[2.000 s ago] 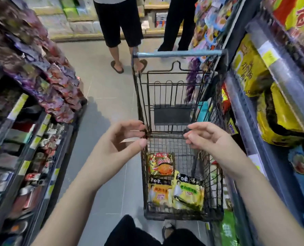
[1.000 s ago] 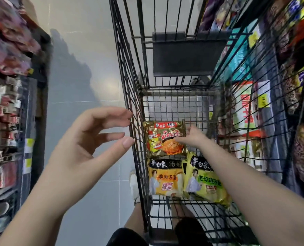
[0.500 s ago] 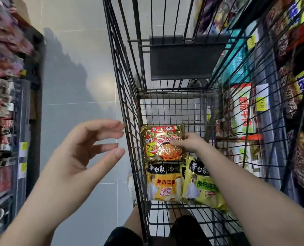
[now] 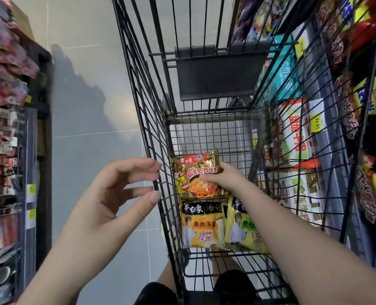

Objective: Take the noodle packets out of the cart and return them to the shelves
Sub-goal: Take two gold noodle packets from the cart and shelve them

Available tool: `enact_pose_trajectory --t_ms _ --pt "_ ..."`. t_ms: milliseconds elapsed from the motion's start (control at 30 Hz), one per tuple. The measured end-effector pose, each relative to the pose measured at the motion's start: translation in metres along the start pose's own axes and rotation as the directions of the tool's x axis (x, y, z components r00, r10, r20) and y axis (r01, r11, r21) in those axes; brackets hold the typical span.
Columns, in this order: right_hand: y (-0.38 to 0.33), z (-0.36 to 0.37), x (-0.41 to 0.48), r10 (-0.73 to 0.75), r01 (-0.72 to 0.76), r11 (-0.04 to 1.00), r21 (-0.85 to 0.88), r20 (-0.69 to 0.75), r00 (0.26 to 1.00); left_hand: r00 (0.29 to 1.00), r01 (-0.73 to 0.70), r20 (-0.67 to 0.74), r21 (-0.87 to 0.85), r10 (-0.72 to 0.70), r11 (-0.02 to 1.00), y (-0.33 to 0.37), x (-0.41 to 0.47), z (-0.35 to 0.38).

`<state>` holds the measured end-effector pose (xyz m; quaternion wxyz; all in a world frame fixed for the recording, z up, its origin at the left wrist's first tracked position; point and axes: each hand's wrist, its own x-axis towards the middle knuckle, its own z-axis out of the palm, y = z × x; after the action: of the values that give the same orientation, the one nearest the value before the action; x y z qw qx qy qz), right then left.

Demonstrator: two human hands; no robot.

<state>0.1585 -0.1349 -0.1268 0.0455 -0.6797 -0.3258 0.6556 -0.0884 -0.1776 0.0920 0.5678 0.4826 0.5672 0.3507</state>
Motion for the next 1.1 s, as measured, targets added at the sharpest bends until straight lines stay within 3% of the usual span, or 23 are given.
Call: enact_pose_trajectory --t_ms 233,567,800,933,1100 --pt "-0.003 0.007 -0.006 -0.068 0.066 0.995 0.078 0.031 0.997 0.999 0.043 -0.003 -0.027 -0.043 0.999 0.006 0.0 0.006" --pt "-0.002 -0.071 -0.055 -0.156 0.184 0.952 0.244 -0.13 0.979 0.983 0.181 0.027 -0.07 -0.179 0.981 -0.002 0.002 0.035" --pt "0.007 -0.116 -0.112 -0.165 0.222 0.933 0.282 -0.213 0.963 0.94 0.312 0.126 0.065 -0.318 0.948 -0.033 0.013 0.071" --pt "0.014 -0.133 -0.141 -0.122 0.214 0.912 0.35 -0.267 0.956 0.907 0.413 0.023 0.153 -0.421 0.898 -0.065 0.027 0.095" --pt "0.011 -0.142 -0.173 -0.181 0.274 0.875 0.399 -0.256 0.95 0.854 0.511 -0.166 0.1 -0.492 0.853 -0.098 0.053 0.127"
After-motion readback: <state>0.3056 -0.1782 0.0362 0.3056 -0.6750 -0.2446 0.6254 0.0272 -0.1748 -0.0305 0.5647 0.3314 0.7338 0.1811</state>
